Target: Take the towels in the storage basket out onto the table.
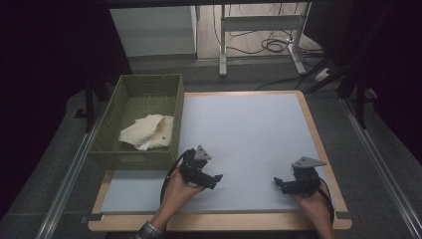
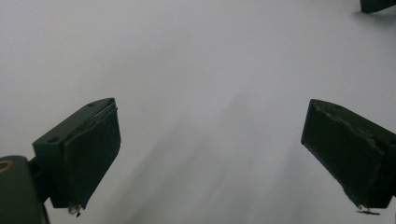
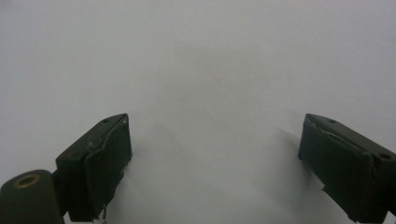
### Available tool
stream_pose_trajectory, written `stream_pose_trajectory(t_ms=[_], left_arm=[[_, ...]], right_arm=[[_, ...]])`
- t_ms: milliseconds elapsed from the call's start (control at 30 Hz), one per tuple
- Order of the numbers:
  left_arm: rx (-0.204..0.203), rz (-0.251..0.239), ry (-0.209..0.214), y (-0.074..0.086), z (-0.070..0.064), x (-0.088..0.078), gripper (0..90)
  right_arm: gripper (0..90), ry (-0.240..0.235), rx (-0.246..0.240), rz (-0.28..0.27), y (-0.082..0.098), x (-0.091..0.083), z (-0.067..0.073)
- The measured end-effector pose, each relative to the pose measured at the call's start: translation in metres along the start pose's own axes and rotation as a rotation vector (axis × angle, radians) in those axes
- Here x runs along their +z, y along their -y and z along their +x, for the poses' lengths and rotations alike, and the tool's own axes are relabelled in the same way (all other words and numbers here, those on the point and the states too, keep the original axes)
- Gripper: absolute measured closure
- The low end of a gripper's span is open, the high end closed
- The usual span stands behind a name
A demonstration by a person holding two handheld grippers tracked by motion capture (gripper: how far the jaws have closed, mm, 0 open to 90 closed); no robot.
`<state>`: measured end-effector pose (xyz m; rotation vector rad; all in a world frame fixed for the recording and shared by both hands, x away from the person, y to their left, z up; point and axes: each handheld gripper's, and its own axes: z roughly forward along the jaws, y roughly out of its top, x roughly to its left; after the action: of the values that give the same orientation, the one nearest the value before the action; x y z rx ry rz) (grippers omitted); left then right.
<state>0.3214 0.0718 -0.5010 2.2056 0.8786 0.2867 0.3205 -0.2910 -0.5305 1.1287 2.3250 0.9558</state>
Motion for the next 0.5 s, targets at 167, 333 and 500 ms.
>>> stream_pose_trajectory(t_ms=[167, 333, 500], left_arm=[[0.003, 0.004, 0.048, -0.015, 0.000, 0.002, 4.6], [0.015, 0.025, 0.050, -0.036, 0.003, 0.001, 4.3], [0.009, 0.028, 0.058, -0.053, 0.009, -0.007, 4.3]], right_arm=[[9.7, 0.000, 0.000, 0.000, 0.000, 0.000, 0.000], [9.7, 0.000, 0.001, 0.000, 0.000, 0.000, 0.000], [9.7, 0.000, -0.001, -0.001, 0.000, 0.000, 0.000]])
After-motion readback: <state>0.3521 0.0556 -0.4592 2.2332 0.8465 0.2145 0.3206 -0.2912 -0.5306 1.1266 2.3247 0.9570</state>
